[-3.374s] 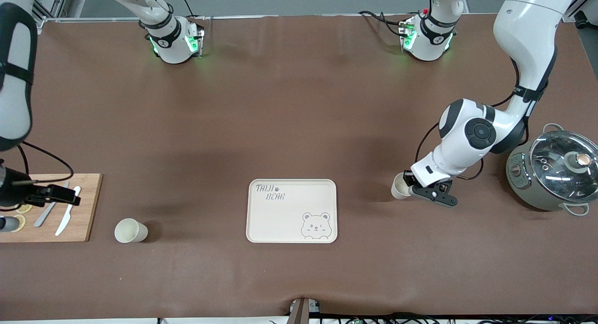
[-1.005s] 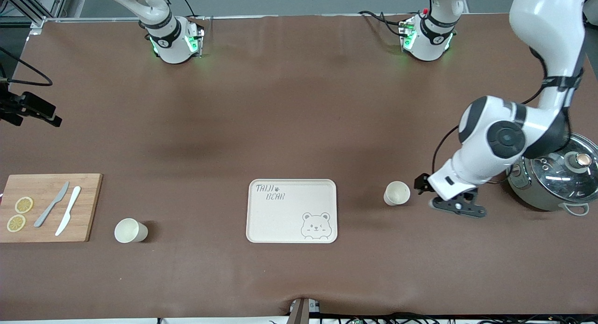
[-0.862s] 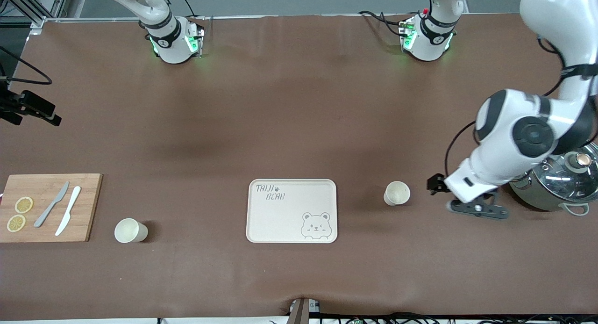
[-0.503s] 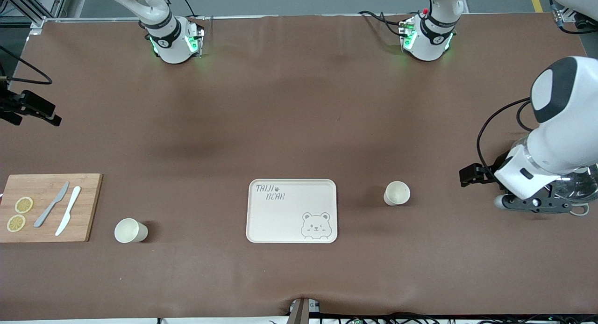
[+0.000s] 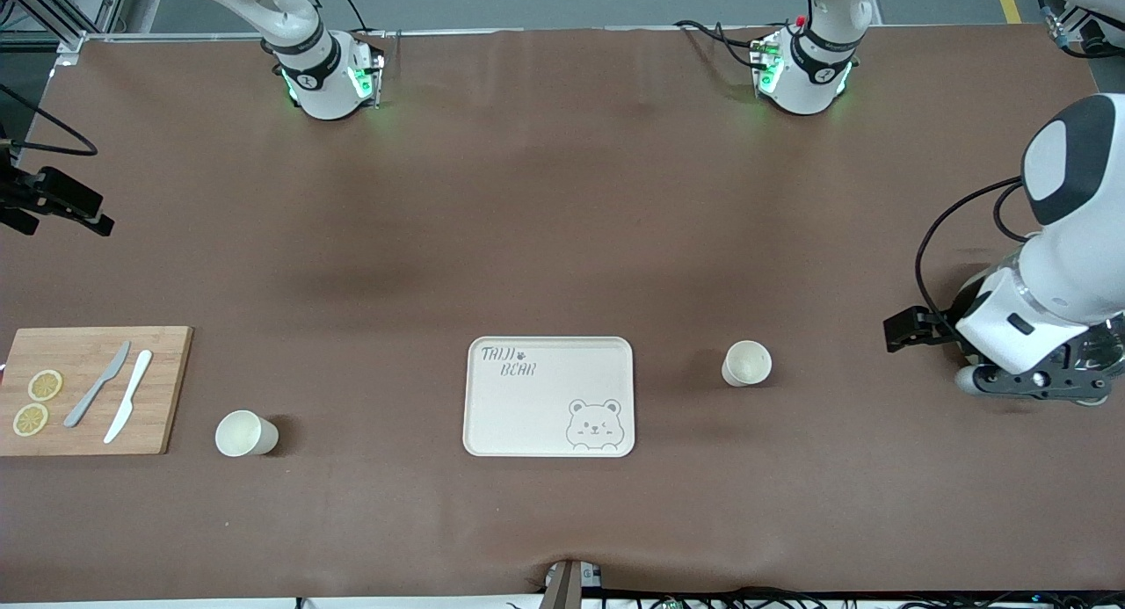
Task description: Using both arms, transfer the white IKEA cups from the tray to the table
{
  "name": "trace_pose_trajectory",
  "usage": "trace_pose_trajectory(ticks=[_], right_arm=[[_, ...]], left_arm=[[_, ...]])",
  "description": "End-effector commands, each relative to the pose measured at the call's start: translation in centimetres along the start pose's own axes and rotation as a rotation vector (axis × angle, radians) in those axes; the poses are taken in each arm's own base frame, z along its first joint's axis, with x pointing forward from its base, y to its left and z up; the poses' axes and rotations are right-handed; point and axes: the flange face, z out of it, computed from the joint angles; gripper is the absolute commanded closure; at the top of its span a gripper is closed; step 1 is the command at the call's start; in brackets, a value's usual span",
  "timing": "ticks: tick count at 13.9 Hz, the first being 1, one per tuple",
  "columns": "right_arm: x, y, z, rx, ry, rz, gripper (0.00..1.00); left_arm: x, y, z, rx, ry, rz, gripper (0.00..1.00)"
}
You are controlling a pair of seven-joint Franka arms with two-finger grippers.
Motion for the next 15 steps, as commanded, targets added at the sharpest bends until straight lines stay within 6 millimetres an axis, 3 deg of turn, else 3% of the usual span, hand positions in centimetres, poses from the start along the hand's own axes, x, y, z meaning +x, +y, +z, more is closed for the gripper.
trace_pose_trajectory(ticks=[1, 4, 5, 7, 9, 15], right_arm=[[-0.5, -0.4, -1.1, -0.027, 0.018, 0.002, 0.0], [-0.5, -0.3, -1.2, -0.027, 0.016, 0.003, 0.0], [-0.5, -0.3, -1.2, -0.028, 0.018, 0.005, 0.0], [-0.5, 0.1, -1.3, -0.027, 0.018, 0.011, 0.0], [-0.5, -0.6, -1.2, -0.026, 0.016, 0.023, 0.0], [-0.5, -1.5, -1.2, -0.03, 0.015, 0.009, 0.0]], left_arm=[[-1.8, 0.0, -4.9, -0.029, 0.034, 0.006, 0.0], [-3.1, -1.8, -6.8, -0.007, 0.023, 0.077, 0.0], [-3.2, -1.2, -6.9, -0.003, 0.021, 0.083, 0.0], [-3.7, -2.2, -7.7, -0.024, 0.021, 0.052, 0.0], [-4.0, -2.5, -7.2, -0.031, -0.012, 0.047, 0.0], [-5.2, -1.0, -8.5, -0.063, -0.036, 0.051, 0.0]])
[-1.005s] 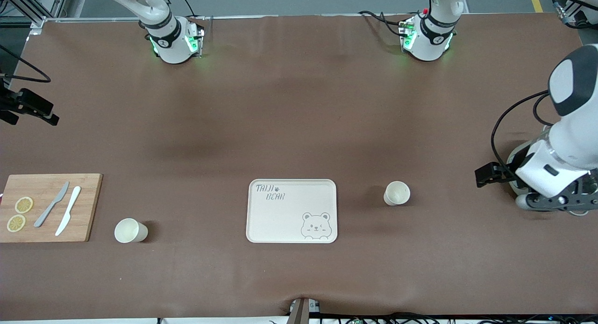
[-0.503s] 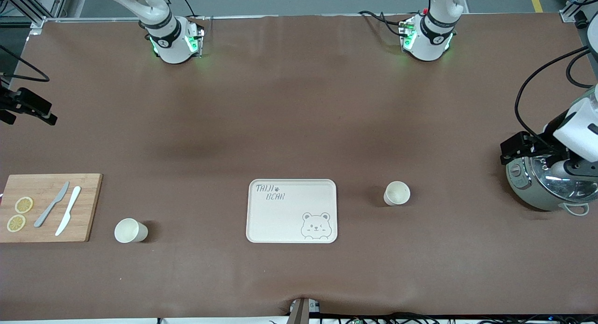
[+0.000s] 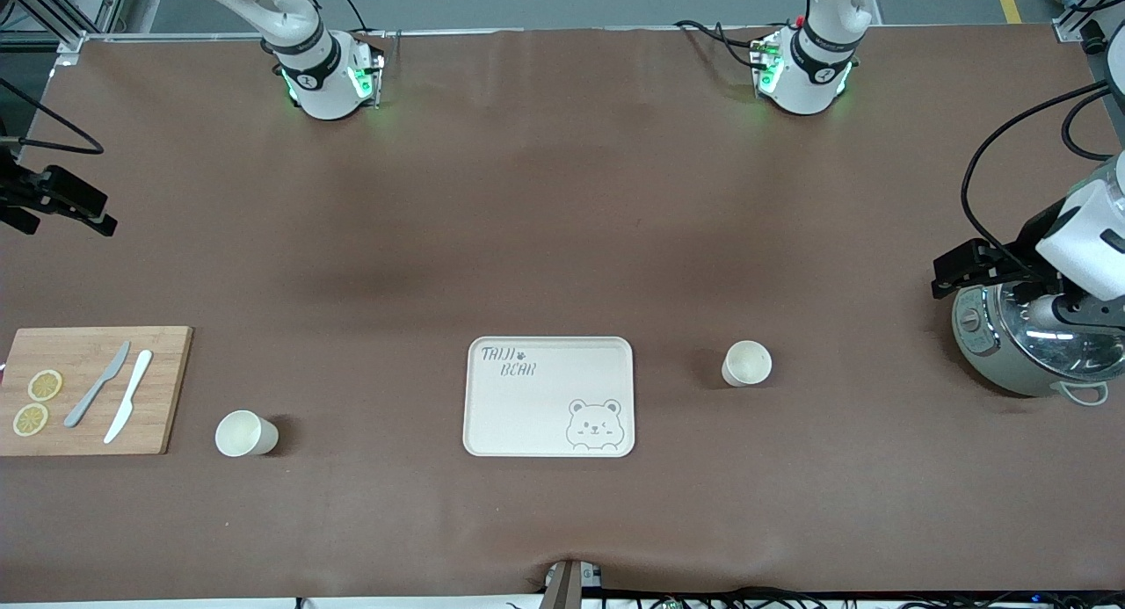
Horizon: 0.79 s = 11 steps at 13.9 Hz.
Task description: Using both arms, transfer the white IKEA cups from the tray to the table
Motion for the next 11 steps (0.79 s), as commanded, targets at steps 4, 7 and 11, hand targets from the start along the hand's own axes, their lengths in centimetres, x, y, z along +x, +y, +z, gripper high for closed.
trace_pose_trajectory(ticks=[4, 7, 11], right_arm=[[-0.6, 0.4, -0.9, -0.02, 0.008, 0.013, 0.0], [-0.6, 0.0, -0.9, -0.02, 0.008, 0.011, 0.0], [-0.6, 0.0, -0.8, -0.02, 0.005, 0.013, 0.0]], left_arm=[[-2.4, 0.0, -2.1, -0.026, -0.041, -0.01, 0.0], [-2.7, -0.5, -2.4, -0.017, -0.047, -0.01, 0.0], [-2.6, -0.5, -2.2, -0.011, -0.049, -0.014, 0.0]])
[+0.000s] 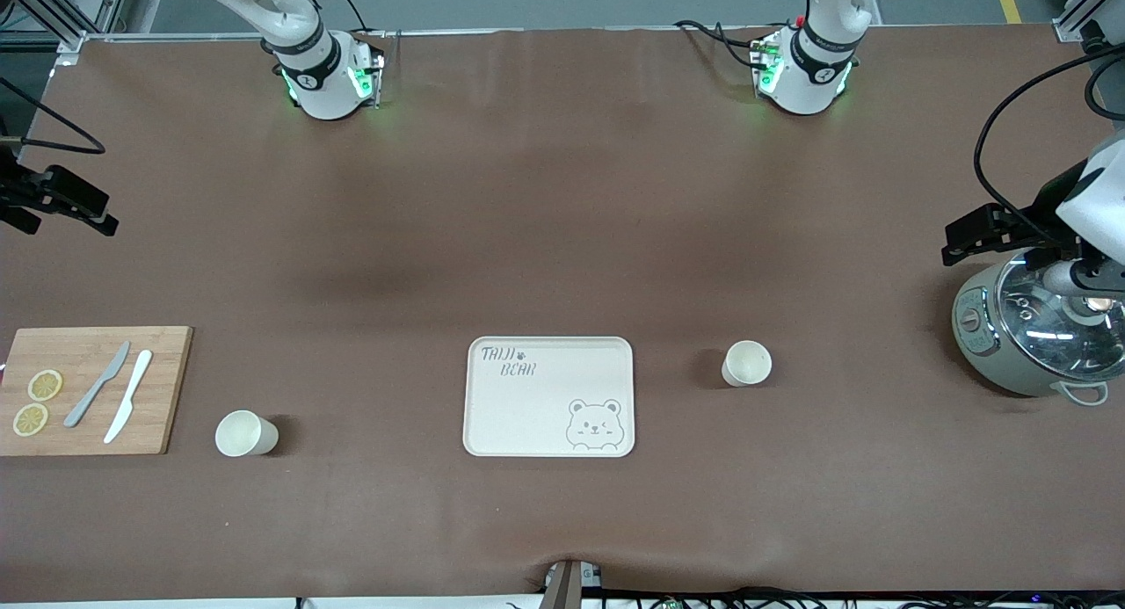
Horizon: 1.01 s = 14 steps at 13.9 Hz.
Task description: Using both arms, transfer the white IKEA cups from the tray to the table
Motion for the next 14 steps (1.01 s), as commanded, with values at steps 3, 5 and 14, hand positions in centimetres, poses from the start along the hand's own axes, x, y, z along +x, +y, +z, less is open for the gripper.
trace_pose_trajectory(ticks=[3, 5, 14], right_arm=[[-0.6, -0.1, -0.7, -0.018, 0.006, 0.011, 0.0], [-0.6, 0.1, -0.7, -0.018, 0.004, 0.013, 0.0], [-0.6, 0.0, -0.6, -0.018, 0.003, 0.011, 0.0]], left_arm=[[-0.2, 0.6, 0.1, -0.008, -0.005, 0.019, 0.0], [-0.2, 1.2, 0.1, -0.007, -0.004, 0.031, 0.0], [-0.1, 1.8, 1.0, 0.013, -0.022, 0.046, 0.0]])
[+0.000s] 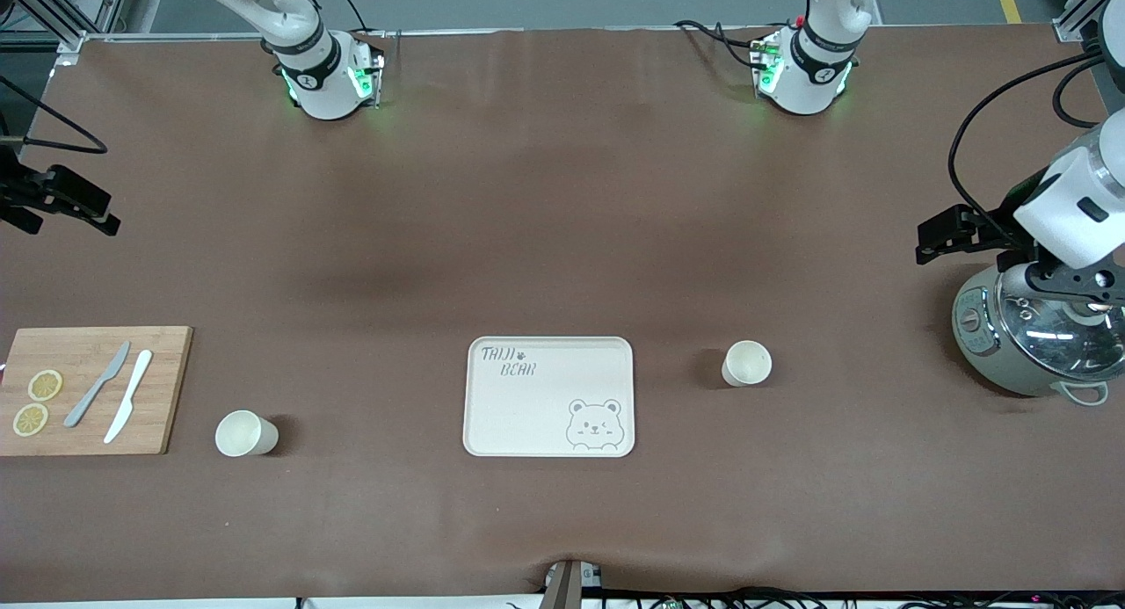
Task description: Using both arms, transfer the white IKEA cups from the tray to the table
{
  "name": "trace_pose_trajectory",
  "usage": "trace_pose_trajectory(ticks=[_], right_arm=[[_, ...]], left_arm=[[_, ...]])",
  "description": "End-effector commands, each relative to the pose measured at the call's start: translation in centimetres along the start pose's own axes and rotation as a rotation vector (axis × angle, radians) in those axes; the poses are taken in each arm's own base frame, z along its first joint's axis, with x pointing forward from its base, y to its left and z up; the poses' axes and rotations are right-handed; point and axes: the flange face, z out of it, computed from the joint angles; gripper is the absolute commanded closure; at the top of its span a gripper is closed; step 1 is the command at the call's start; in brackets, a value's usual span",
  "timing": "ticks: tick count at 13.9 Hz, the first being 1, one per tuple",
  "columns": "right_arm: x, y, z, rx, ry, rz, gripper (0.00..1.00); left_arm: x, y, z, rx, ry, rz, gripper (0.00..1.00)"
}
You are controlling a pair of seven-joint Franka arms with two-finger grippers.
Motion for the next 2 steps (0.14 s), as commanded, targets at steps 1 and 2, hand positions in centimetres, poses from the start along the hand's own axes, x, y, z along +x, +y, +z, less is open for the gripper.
trace_pose_trajectory(ticks=[1, 2], right_arm=[[-0.61, 0.07, -0.43, -0.018, 0.0, 0.013, 0.0], [-0.58, 0.08, -0.52, -0.019, 0.003, 0.013, 0.0]], left_arm=[[-0.23, 0.17, -0.17, 0.013, 0.001, 0.012, 0.0], [-0.23, 0.26, -0.1, 0.013, 0.0, 0.004, 0.0]])
